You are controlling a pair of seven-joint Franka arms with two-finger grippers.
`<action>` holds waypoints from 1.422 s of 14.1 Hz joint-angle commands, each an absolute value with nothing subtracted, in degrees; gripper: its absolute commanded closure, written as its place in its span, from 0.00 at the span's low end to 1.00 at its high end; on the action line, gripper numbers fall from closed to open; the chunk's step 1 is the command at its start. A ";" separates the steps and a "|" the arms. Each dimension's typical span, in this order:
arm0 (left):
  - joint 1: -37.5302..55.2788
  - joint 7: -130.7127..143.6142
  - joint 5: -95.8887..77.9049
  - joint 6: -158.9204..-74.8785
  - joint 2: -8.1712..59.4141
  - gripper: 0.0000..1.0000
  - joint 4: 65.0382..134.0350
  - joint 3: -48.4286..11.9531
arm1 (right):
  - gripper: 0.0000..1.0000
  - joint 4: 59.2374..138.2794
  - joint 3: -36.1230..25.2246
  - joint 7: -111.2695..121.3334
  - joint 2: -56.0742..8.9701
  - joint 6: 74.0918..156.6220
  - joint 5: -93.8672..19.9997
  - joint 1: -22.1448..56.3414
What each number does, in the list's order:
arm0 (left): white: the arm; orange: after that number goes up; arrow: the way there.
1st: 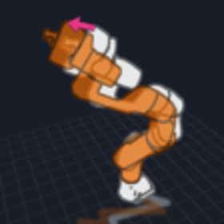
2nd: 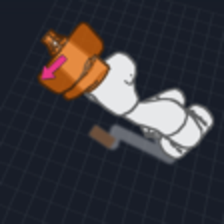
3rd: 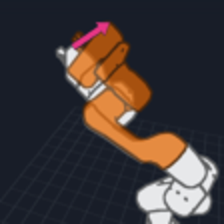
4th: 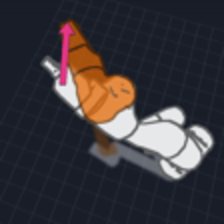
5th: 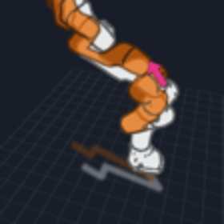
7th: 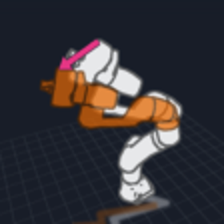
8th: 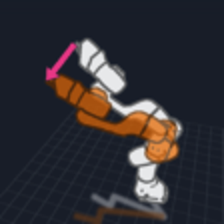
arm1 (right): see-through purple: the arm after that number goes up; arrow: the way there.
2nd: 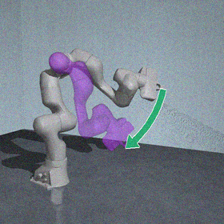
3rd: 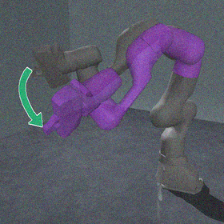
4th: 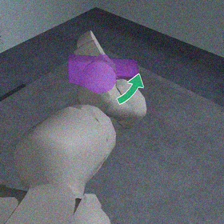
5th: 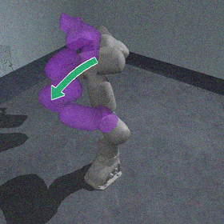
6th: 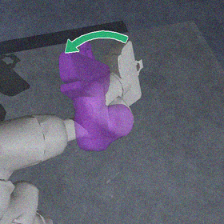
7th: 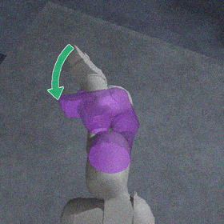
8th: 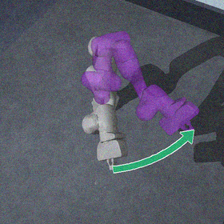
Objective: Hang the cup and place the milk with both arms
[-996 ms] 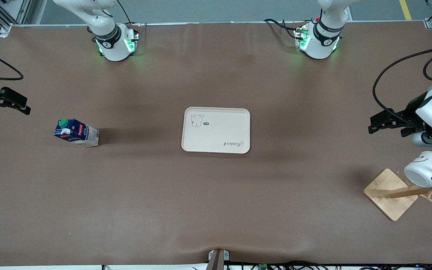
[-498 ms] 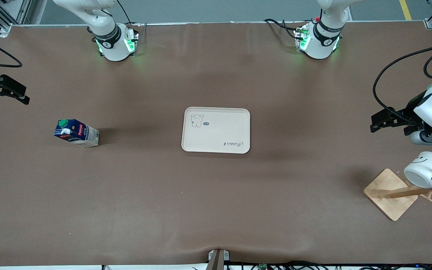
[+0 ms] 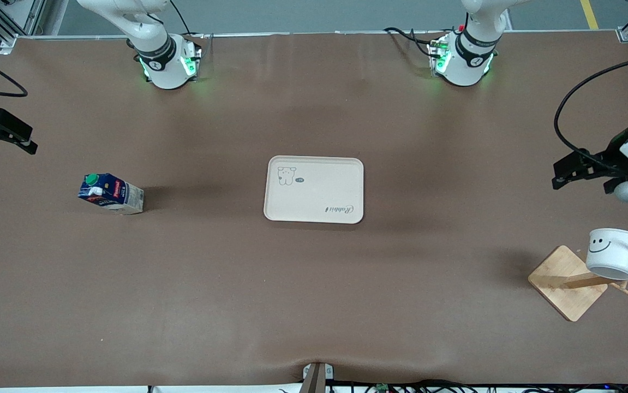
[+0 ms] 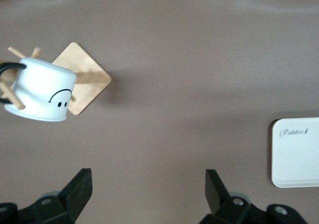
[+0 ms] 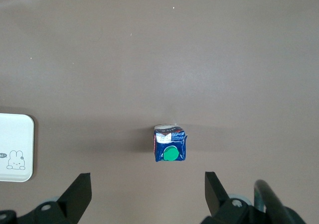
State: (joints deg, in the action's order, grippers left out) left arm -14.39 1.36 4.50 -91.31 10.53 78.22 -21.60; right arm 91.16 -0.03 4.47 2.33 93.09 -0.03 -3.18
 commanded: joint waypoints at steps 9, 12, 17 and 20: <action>2.55 1.58 1.23 -90.88 -9.14 0.00 98.61 -3.60 | 0.00 91.67 -0.18 4.48 3.43 92.64 -0.35 -3.43; 2.46 3.25 1.14 -91.23 -10.72 0.00 99.75 -3.69 | 0.00 91.67 -0.18 4.48 3.43 92.64 -0.35 -3.52; 1.49 2.64 -2.46 -89.14 -8.19 0.00 95.64 -3.69 | 0.00 91.67 -0.18 3.96 3.43 92.20 -0.35 -3.52; 1.50 2.64 -1.67 -87.71 -6.51 0.00 93.17 -3.69 | 0.00 91.67 -0.18 1.50 3.43 92.20 -0.35 -3.43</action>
